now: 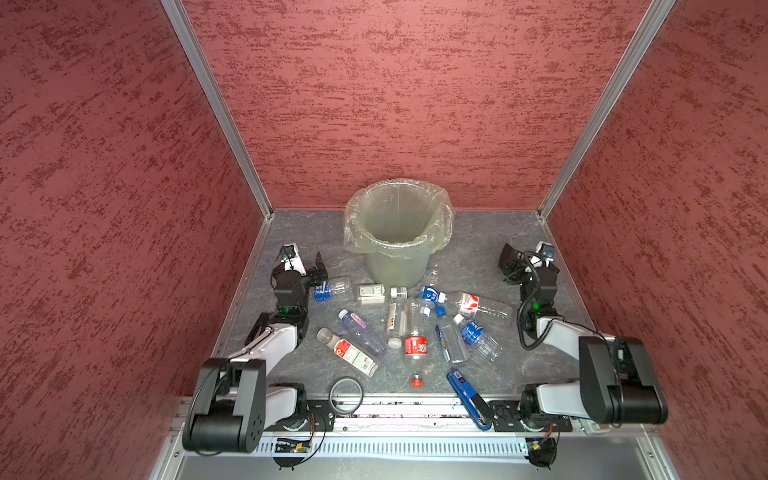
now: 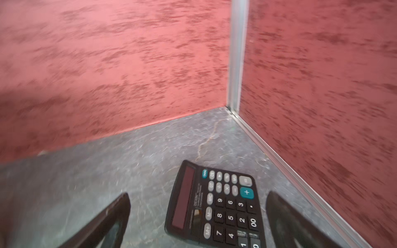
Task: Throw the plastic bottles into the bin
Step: 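Lower both grippers from the raised pose toward the bottle pile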
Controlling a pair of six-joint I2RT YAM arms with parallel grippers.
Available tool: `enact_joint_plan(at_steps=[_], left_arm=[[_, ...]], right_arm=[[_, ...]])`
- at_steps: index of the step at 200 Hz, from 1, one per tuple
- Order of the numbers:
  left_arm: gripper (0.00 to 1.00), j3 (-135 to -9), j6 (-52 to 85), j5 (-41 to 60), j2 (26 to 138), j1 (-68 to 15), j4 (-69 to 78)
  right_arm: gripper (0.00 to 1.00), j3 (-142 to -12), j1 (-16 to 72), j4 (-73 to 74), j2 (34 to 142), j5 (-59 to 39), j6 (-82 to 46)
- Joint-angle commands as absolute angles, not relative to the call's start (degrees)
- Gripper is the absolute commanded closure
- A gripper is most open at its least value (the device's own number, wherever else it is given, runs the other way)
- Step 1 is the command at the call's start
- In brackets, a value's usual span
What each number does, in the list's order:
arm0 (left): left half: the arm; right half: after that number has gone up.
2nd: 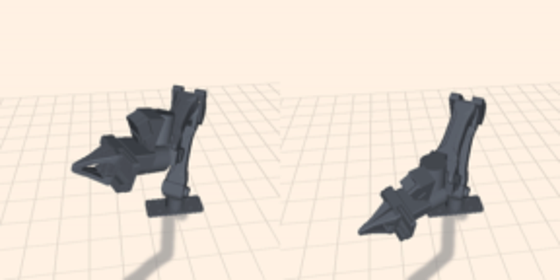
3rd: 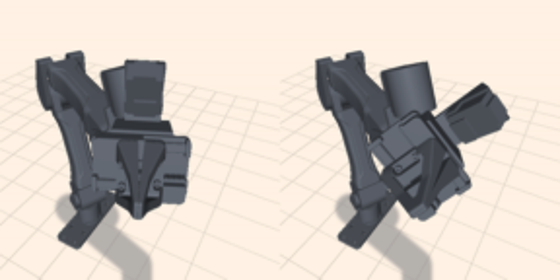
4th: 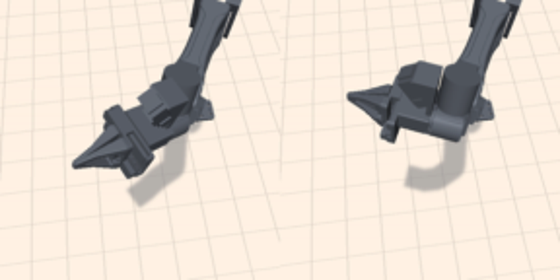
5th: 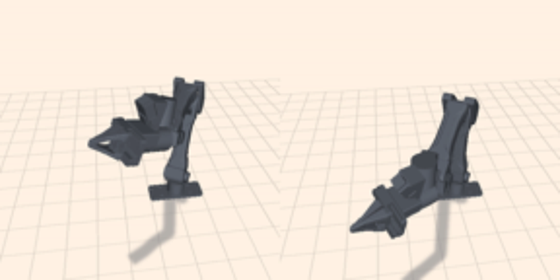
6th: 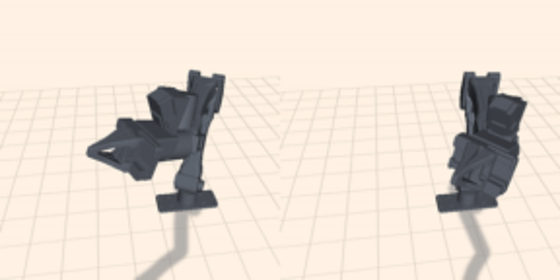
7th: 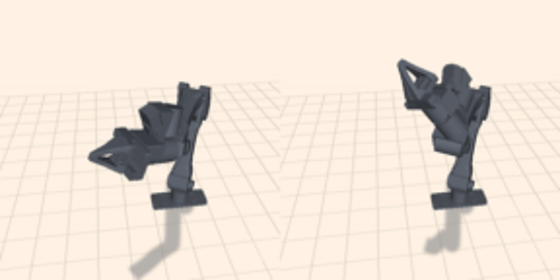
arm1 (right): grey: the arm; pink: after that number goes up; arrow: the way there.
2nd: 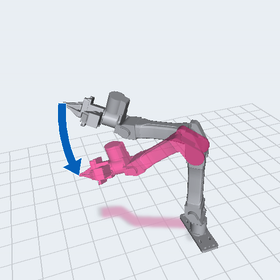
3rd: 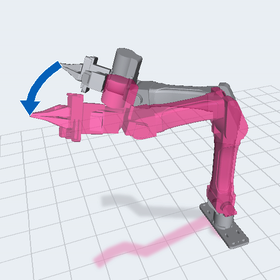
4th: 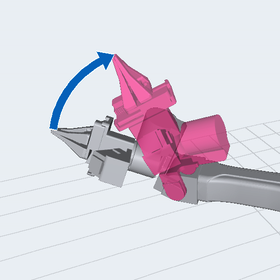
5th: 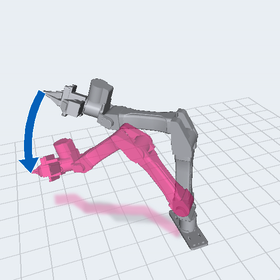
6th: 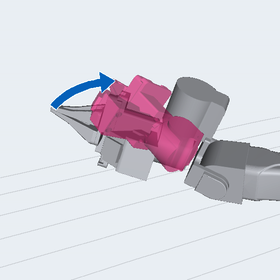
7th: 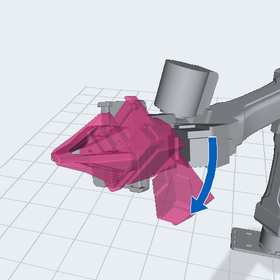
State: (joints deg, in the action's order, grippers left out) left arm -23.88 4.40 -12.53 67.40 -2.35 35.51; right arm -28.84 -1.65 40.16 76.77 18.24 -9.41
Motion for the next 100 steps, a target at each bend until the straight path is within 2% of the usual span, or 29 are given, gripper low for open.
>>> enact_joint_plan(at_steps=[1,24,43,75,100], left_arm=[[0.01,-26.7,9.0,-18.9,63.4,-4.2,23.2],[0.01,-30.4,14.9,-18.2,60.4,-6.6,13.8],[0.01,-34.0,17.2,-16.5,59.6,-9.5,6.2],[0.01,-36.9,16.4,-15.7,58.5,-15.9,-0.5],[0.01,-40.2,17.4,-13.8,58.6,-20.0,-8.4]], right_arm=[[0.01,-34.6,-1.1,20.6,74.1,27.8,-20.1],[0.01,-41.0,-1.0,5.4,70.2,29.5,-26.4],[0.01,-39.9,-0.8,6.3,65.7,18.1,-23.1],[0.04,-47.2,3.8,-7.9,65.2,20.9,-21.7],[0.04,-53.5,6.5,-19.0,66.7,17.9,-20.2]])
